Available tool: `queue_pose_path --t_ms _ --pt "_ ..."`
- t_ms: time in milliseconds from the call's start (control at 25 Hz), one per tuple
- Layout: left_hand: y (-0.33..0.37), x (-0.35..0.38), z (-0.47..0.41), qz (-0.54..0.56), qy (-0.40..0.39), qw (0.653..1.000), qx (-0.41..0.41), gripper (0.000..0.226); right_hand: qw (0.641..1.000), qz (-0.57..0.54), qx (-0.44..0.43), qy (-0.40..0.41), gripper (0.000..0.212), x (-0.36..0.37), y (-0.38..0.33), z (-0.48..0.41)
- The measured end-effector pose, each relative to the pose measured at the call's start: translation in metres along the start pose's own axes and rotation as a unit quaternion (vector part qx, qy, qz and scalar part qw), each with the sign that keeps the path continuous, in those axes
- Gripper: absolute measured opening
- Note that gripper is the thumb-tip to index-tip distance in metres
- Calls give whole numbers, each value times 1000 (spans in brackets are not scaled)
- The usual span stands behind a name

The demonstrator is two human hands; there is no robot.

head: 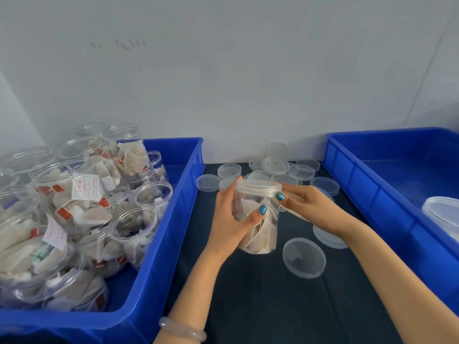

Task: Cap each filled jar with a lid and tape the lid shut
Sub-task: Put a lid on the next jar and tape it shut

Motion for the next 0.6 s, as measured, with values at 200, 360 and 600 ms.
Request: queue_pose_path --t_ms 200,360,600 --pt "7 -4 -2 -32 66 997 21 109 992 123 -6 32 52 9 3 1" --pt "-11 -14 -10 -5 57 998 -27 89 997 73 2 -36 50 20 7 8" --pt "-26 -14 -6 116 31 988 -92 86 919 378 -77 79 65 7 -20 14"
Point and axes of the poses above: each hand's wrist, its own z-axis away from the middle knuckle, its own x-axis out of the palm, y = z × x, the point moved 10 cm from there along -z, towards the middle knuckle, and after that the axes turned 15 degrees about -z, right-handed, at the moved point
